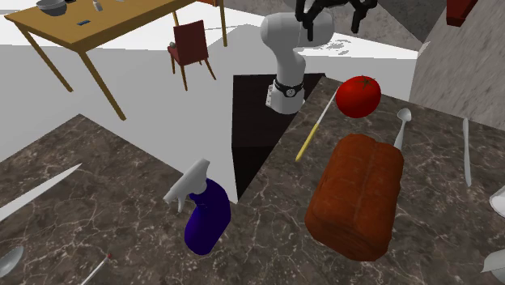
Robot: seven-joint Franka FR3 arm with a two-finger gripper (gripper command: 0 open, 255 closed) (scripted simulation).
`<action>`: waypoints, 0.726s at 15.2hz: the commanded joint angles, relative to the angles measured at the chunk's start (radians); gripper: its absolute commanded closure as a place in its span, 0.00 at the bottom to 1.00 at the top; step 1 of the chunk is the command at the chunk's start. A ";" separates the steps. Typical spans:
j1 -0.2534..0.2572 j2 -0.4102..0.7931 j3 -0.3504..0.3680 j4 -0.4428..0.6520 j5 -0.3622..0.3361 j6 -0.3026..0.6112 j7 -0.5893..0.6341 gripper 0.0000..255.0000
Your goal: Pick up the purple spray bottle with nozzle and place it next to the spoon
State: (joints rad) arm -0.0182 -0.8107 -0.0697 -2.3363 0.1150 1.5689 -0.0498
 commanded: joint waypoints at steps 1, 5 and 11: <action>0.000 0.000 0.000 0.000 0.000 0.000 0.000 0.00; -0.022 0.147 -0.016 0.086 -0.024 0.059 0.010 0.00; -0.051 0.365 -0.045 0.246 -0.053 0.115 0.030 0.00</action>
State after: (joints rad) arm -0.0656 -0.4849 -0.1134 -2.1164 0.0646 1.6707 -0.0276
